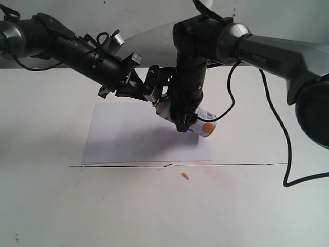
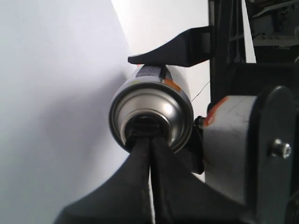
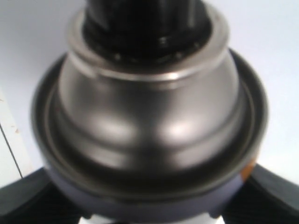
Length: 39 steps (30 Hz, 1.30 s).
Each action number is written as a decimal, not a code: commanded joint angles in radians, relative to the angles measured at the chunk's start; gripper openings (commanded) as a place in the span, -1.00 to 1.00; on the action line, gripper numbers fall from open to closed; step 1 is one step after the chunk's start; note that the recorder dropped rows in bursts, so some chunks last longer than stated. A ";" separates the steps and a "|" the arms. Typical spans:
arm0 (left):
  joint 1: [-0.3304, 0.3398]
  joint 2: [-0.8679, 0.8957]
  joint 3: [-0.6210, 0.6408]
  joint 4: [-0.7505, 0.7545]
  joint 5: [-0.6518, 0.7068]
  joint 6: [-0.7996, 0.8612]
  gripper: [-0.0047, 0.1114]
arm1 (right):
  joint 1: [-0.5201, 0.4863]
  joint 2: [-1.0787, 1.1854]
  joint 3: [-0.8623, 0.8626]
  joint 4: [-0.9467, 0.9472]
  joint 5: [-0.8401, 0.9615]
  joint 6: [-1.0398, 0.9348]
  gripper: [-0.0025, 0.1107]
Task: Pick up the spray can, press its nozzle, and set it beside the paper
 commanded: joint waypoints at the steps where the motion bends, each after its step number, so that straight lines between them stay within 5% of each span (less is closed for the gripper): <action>1: -0.007 0.012 0.005 -0.027 -0.003 0.033 -0.92 | -0.008 -0.016 -0.005 0.006 -0.010 0.002 -0.96; 39: -0.007 0.034 0.007 -0.074 -0.003 0.043 -0.92 | -0.008 -0.016 -0.005 0.006 -0.008 -0.002 -0.96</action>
